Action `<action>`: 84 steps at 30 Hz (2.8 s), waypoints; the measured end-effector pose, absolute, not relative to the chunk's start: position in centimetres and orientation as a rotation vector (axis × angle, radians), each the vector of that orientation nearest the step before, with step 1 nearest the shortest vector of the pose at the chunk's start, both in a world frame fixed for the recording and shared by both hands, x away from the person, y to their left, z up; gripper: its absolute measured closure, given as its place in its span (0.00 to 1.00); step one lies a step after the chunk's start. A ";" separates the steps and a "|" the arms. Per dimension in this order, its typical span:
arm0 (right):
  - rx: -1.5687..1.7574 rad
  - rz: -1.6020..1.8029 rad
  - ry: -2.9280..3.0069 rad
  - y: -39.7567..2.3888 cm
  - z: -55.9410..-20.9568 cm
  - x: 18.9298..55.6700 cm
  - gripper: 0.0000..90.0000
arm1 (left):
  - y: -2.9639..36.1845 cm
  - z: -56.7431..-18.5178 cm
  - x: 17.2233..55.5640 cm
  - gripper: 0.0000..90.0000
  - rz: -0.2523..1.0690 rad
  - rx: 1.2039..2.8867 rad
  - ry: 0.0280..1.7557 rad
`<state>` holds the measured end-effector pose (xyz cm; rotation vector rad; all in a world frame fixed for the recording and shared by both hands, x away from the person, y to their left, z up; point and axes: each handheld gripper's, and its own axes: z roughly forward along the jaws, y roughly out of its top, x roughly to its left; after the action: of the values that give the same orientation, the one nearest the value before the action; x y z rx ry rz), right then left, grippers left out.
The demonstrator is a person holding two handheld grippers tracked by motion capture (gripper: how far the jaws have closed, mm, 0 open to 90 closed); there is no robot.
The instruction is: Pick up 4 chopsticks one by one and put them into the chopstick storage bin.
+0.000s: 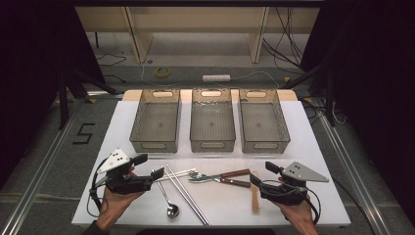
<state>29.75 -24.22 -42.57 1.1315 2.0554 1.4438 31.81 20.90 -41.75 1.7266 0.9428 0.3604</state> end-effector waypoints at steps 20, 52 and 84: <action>1.048 1.279 2.326 -18.9 -40.9 30.2 0.40 | 20.9 -41.7 31.8 0.18 0.382 1.735 0.940; 0.978 0.947 2.750 -5.6 -45.6 32.4 0.64 | 21.1 -41.5 31.7 0.18 0.406 1.738 0.931; 0.967 0.841 2.778 -4.3 -47.6 32.3 0.84 | 21.2 -41.4 31.7 0.18 0.404 1.739 0.928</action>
<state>32.35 -4.31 -47.55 0.9671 2.7784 0.8409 31.66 21.16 -41.42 1.7388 0.9282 0.4035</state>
